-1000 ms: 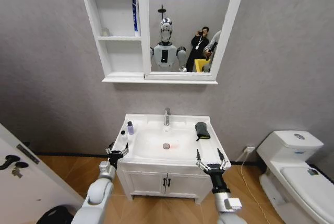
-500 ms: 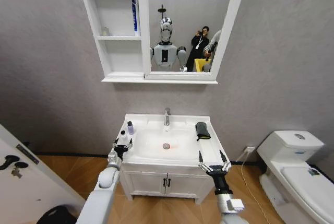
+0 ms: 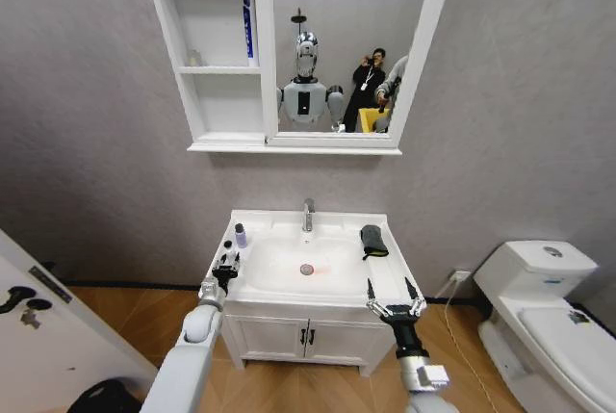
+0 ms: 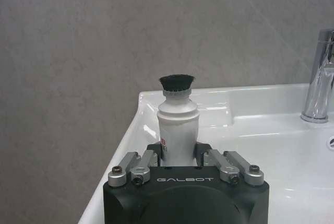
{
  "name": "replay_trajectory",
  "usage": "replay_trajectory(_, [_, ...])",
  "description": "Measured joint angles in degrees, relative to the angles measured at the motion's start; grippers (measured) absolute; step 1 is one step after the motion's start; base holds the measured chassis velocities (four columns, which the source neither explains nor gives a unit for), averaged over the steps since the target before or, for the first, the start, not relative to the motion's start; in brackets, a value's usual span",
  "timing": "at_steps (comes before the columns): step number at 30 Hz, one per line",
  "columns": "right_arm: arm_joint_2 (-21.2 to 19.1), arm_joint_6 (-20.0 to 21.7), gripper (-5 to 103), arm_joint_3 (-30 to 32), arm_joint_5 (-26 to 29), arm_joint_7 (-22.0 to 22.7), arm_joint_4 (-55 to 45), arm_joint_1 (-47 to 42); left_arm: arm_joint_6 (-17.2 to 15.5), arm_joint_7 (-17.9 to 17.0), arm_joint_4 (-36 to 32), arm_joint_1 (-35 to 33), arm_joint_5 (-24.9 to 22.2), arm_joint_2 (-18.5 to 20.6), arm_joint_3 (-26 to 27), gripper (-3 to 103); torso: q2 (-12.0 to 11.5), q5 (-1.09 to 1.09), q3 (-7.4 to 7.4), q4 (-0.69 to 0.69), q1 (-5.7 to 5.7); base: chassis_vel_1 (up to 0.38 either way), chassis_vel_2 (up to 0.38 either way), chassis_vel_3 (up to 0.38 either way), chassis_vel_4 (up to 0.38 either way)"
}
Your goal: Move facial cleanser and shampoo from washbasin to cabinet, then wipe washbasin with towel.
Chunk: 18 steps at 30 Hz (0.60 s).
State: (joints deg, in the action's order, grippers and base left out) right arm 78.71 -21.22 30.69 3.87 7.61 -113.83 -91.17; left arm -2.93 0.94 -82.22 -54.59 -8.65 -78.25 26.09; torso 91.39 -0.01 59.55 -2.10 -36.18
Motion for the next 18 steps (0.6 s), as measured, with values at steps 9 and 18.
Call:
replay_trajectory(9, [0.1,0.7,100,0.4,0.2,1.0,-0.1,-0.2,-5.1,-3.4,-8.2,-0.3,-5.8,6.4,-1.7,31,0.0,-0.01,0.0,0.0,0.0,0.0,0.0,0.0,0.0])
replay_trajectory(18, [0.1,0.6,100,0.9,0.1,1.8,0.5,-0.2,-13.8,-10.1,-21.8,12.4,-25.8,24.3,-7.2,31,0.0,-0.04,0.0,0.0,0.01,0.0,0.0,0.0,0.0])
